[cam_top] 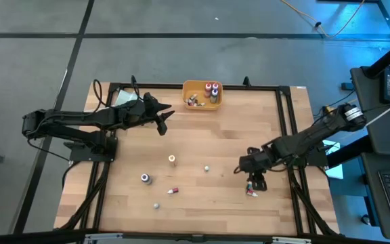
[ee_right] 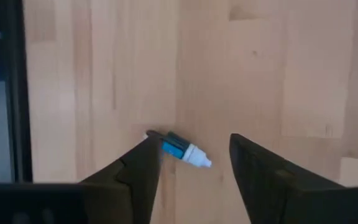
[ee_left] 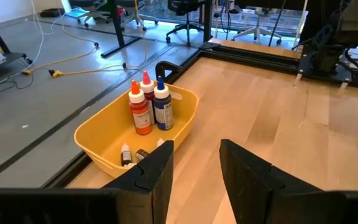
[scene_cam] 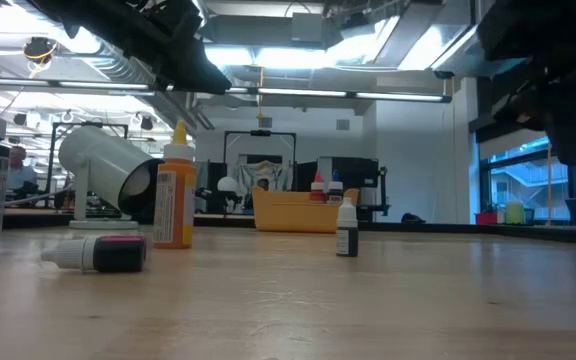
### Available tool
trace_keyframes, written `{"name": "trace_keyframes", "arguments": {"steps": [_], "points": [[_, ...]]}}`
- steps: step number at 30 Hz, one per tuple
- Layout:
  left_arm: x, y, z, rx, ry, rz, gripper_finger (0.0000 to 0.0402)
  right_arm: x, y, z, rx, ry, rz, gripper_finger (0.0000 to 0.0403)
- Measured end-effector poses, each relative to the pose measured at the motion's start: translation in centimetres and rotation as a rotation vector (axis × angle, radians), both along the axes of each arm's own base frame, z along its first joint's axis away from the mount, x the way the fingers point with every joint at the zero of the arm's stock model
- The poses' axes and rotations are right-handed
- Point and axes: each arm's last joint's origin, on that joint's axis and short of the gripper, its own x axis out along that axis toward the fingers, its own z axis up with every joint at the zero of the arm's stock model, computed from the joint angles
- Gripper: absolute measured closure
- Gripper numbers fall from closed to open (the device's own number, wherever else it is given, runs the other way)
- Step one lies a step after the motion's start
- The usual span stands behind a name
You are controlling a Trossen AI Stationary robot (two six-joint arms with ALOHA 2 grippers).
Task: Pick & Place food coloring
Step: Put the small blue food coloring bottle into the yellow bin
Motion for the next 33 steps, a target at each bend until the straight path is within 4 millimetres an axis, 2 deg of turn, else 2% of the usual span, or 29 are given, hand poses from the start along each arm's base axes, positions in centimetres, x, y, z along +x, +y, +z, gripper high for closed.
{"name": "trace_keyframes", "arguments": {"steps": [4,7,12,18,24,27,33], "points": [[0.0,0.0,0.0,0.0,0.0,0.0,0.0274,-0.2,0.4,-0.1,-0.014,-0.003,0.001,0.0178],[0.0,0.0,0.0,0.0,0.0,-0.001,0.0274,0.0,0.6,0.0,0.034,-0.016,-0.033,0.016],[0.0,0.0,0.0,0.0,0.0,-0.001,0.0274,0.8,1.2,0.6,0.15,-0.087,0.016,0.0141],[0.0,0.0,0.0,-0.007,-0.004,0.001,0.0274,1.4,1.5,1.0,0.193,-0.157,0.001,0.0137],[0.0,0.0,0.0,-0.017,-0.011,0.005,0.0274,1.2,1.7,1.0,0.276,-0.074,-0.096,0.0137],[0.0,0.0,0.0,-0.021,-0.013,0.005,0.0274,1.3,1.8,1.1,0.281,-0.087,-0.096,0.0137],[0.0,0.0,0.0,-0.022,-0.014,0.006,0.0274,1.0,1.3,0.7,0.169,-0.09,-0.123,0.0137]]}}
